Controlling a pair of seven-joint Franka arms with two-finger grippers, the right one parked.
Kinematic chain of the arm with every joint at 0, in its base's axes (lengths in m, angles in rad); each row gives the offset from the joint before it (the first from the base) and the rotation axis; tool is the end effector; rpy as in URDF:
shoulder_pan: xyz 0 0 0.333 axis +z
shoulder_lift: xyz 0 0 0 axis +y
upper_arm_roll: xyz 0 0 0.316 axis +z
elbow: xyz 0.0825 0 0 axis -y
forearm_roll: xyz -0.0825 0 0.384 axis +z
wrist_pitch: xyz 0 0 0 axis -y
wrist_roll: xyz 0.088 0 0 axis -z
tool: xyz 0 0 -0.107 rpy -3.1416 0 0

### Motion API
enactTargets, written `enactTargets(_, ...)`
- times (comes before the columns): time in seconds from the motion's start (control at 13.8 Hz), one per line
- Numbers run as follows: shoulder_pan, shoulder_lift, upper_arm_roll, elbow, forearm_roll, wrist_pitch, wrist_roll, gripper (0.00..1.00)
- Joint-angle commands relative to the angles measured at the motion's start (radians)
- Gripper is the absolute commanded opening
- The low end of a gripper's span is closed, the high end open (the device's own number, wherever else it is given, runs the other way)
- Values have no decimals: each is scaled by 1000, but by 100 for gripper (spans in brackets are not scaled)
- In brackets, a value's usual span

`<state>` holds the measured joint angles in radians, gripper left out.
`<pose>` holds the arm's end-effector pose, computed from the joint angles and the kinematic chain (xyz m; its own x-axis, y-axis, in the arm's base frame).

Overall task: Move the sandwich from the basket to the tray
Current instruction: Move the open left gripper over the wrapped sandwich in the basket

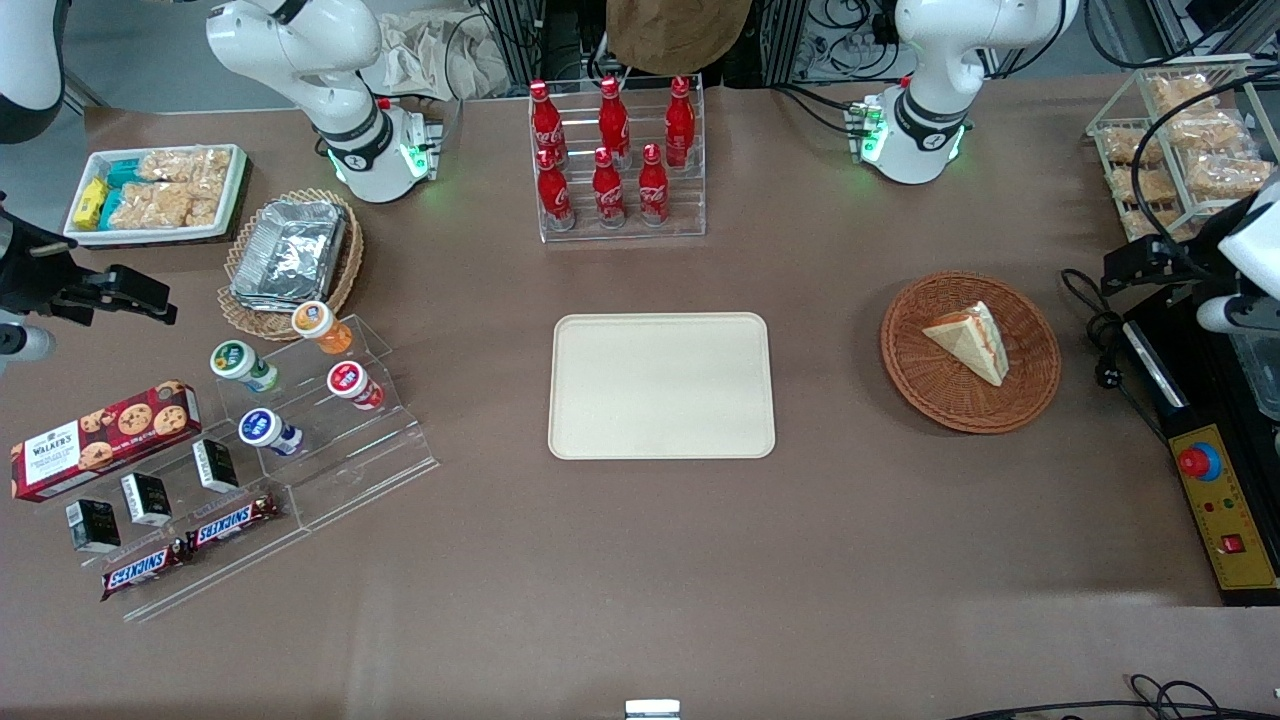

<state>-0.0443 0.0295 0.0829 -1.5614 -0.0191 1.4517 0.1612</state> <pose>0.5493 0.0183 0.6031 0.9831 -0.1246 -0.1342 -0.1204 -0.9920 0.0387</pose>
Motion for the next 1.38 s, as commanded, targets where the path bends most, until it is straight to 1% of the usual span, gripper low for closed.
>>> enactTargets(0.0, -3, -34, 3, 0, 5, -53, -28, 100)
enactTargets(0.15, -2, -57, 3, -34, 5, -48, -74, 100)
enactTargets(0.29, -2, -94, 3, -107, 4, -7, -129, 100)
enactTargets(0.36, -2, -126, 3, -168, 2, 33, -165, 100)
enactTargets(0.58, -2, -264, 3, -438, -1, 252, -316, 100)
enactTargets(0.65, -2, -293, 2, -509, -1, 313, -365, 100)
enactTargets(0.8, -2, -327, 3, -615, -1, 407, -406, 100)
enactTargets(1.02, 1, -315, 3, -657, -2, 443, -483, 100)
enactTargets(1.31, 9, -290, 5, -736, -8, 527, -518, 100)
